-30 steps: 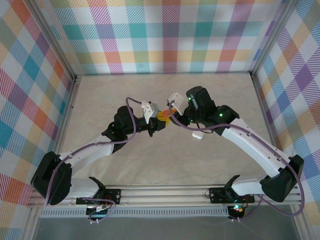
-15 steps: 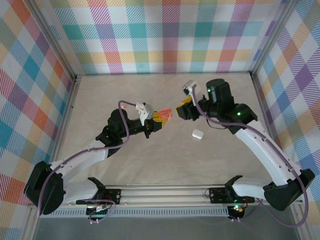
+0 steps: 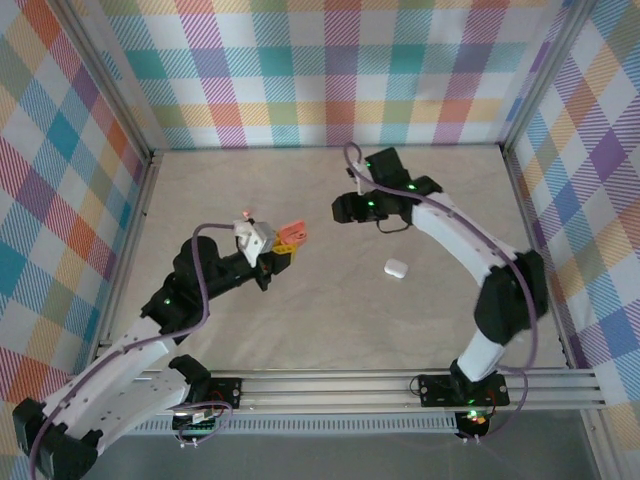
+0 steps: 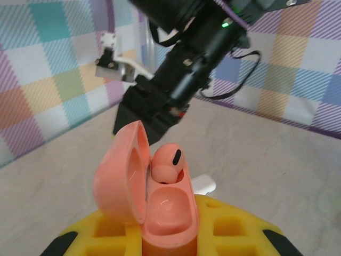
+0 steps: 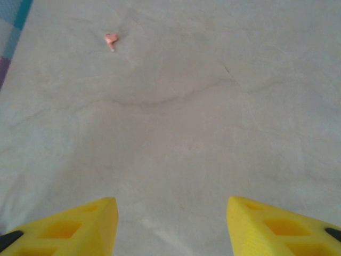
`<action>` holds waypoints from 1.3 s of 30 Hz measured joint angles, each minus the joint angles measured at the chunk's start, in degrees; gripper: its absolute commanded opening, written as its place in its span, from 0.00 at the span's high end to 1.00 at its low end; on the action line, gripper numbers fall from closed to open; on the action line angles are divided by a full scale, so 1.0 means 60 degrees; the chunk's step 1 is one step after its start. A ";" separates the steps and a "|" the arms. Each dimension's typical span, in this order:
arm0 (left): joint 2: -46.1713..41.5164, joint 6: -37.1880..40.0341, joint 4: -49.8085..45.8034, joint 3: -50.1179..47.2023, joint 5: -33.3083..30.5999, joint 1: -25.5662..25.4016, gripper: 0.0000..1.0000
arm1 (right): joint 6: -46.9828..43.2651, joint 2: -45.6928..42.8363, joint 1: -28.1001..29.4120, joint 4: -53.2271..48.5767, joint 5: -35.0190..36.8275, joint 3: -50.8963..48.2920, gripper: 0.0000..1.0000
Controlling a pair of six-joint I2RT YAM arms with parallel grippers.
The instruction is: Insert the wireless bluetooth earbuds into the charging case
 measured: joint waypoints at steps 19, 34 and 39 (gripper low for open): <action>-0.2907 0.0350 -0.3796 -0.0058 -0.1428 0.0004 1.00 | 0.0044 0.9220 0.2634 -0.0718 0.1610 1.0510 0.53; -0.3005 0.0565 -0.4007 -0.0058 -0.1395 0.0004 1.00 | -0.0229 1.0280 0.2787 0.1781 0.1872 1.0542 0.47; -0.3002 0.0601 -0.4007 -0.0058 -0.1322 0.0004 1.00 | 0.0106 1.0703 0.2718 0.2696 0.1781 1.0812 0.43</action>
